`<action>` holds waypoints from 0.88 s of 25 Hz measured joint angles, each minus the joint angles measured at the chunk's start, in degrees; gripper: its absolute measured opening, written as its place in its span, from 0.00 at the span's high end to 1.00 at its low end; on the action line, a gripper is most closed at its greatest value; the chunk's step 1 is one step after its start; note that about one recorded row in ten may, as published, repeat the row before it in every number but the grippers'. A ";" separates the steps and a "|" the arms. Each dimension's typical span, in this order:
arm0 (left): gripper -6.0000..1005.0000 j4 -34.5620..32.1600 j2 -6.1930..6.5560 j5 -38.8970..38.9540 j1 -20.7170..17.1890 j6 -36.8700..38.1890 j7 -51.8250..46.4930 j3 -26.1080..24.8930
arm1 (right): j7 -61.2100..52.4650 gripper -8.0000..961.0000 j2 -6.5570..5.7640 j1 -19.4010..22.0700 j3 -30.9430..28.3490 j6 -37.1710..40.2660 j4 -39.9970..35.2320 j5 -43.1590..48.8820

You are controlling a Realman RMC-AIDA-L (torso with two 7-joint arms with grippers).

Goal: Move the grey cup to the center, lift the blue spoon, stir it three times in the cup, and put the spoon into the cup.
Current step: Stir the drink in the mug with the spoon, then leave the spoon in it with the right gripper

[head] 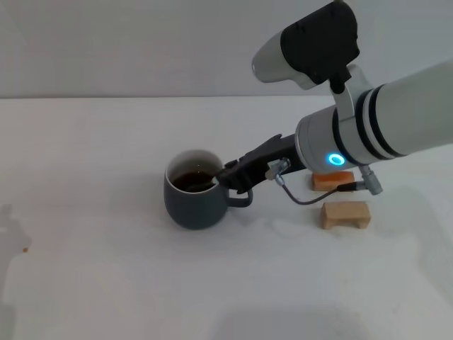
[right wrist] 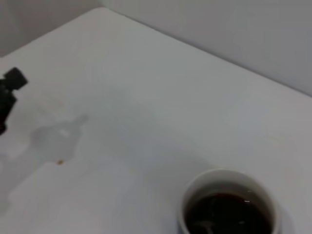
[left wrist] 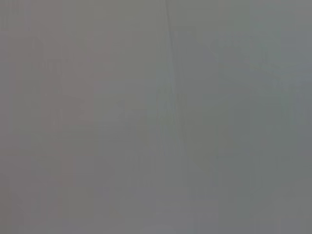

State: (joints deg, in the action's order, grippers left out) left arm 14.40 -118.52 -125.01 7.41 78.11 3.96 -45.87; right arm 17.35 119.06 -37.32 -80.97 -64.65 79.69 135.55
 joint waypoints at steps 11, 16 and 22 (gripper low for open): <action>1.00 0.45 0.18 -0.06 -0.12 0.33 0.00 0.08 | 0.34 0.83 0.03 -0.75 3.19 6.20 -1.91 -1.58; 1.00 0.35 0.18 -0.06 -0.10 0.42 0.00 0.08 | 0.67 0.83 0.03 -1.71 3.57 9.33 -3.68 -2.46; 1.00 0.00 0.24 -0.06 0.04 0.48 0.00 0.07 | 1.81 0.83 0.00 -2.62 3.71 10.28 -5.89 -5.35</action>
State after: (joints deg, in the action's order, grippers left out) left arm 14.40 -118.27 -125.07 7.45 78.59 3.96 -45.80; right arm 19.16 119.06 -39.94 -77.26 -54.36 73.79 130.20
